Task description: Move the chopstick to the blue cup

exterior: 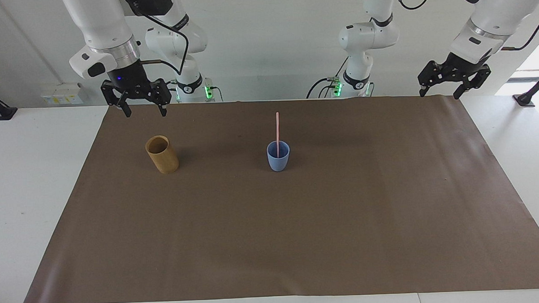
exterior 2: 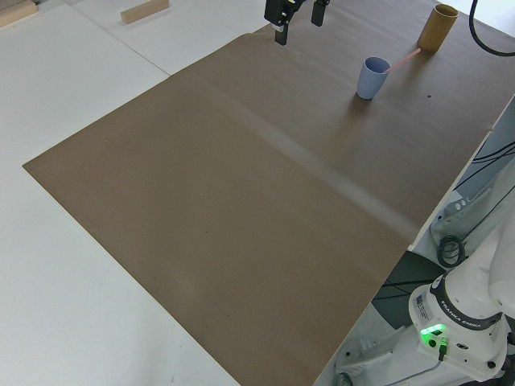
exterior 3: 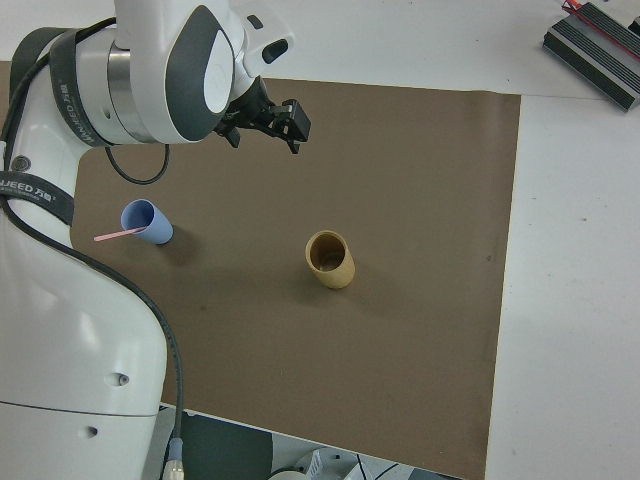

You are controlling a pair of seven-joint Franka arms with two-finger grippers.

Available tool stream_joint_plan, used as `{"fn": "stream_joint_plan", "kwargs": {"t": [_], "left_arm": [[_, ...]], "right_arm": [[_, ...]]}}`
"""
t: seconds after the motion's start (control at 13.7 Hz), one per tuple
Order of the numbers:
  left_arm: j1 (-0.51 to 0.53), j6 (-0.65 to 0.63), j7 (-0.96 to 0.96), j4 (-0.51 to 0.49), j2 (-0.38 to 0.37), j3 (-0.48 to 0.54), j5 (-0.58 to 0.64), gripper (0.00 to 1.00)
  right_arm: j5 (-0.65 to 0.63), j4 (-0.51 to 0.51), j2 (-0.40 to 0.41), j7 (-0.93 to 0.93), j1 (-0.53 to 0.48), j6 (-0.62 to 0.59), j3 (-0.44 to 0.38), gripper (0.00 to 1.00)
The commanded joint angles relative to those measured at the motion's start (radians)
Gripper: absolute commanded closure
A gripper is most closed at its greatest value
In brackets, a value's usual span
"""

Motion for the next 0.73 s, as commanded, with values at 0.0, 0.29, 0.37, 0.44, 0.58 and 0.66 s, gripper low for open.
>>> {"fn": "stream_joint_plan", "kwargs": {"t": [0.0,0.29,0.37,0.44,0.58,0.66], "left_arm": [[0.016,-0.011,-0.007,-0.005,-0.015,-0.008,-0.001,0.00],[0.016,-0.011,-0.007,-0.005,-0.015,-0.008,-0.001,0.00],[0.016,-0.011,-0.007,-0.005,-0.015,-0.008,-0.001,0.00],[0.016,-0.011,-0.007,-0.005,-0.015,-0.008,-0.001,0.00],[0.016,-0.011,-0.007,-0.005,-0.015,-0.008,-0.001,0.00],[0.016,-0.011,-0.007,-0.005,-0.015,-0.008,-0.001,0.00]], "right_arm": [[0.003,0.007,-0.005,-0.067,0.059,-0.024,-0.083,0.00],[0.011,0.009,0.000,-0.062,0.050,-0.030,-0.077,0.00],[0.013,0.007,0.001,-0.061,0.053,-0.031,-0.077,0.00],[0.013,0.007,0.003,-0.059,0.056,-0.032,-0.077,0.00],[0.013,0.007,0.003,-0.058,0.062,-0.032,-0.079,0.00],[0.013,0.009,0.004,-0.058,0.062,-0.032,-0.079,0.00]]}}
